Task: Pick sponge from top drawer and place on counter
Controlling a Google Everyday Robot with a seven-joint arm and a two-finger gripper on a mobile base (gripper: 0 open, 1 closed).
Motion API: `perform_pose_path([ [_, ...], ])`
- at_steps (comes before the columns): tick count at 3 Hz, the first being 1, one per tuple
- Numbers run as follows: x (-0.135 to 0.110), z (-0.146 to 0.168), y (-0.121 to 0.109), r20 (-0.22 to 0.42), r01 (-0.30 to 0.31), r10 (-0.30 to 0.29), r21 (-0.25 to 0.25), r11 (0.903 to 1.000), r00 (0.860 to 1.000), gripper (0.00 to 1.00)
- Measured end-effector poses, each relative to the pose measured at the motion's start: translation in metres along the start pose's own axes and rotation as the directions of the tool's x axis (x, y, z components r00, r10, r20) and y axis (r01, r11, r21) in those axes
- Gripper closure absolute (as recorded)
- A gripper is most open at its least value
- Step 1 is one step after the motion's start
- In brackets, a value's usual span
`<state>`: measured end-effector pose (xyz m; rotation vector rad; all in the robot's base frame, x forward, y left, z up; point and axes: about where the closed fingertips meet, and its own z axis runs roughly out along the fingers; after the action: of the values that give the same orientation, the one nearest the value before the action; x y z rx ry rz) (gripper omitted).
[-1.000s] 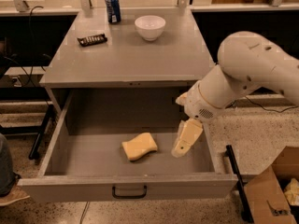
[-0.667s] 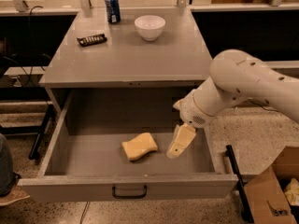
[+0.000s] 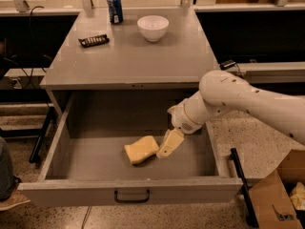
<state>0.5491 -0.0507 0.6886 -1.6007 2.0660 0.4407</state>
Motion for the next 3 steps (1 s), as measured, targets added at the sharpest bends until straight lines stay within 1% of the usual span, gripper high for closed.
perform_pose_path([
  [1, -0.006, 0.035, -0.003, 0.017, 0.012, -0.011, -0.029, 0.9995, 1.000, 0.00],
  [2, -0.006, 0.065, 0.004, 0.014, 0.022, -0.021, -0.065, 0.9976, 1.000, 0.00],
  [3, -0.007, 0.085, 0.012, 0.014, 0.030, -0.029, -0.095, 0.9951, 0.999, 0.00],
])
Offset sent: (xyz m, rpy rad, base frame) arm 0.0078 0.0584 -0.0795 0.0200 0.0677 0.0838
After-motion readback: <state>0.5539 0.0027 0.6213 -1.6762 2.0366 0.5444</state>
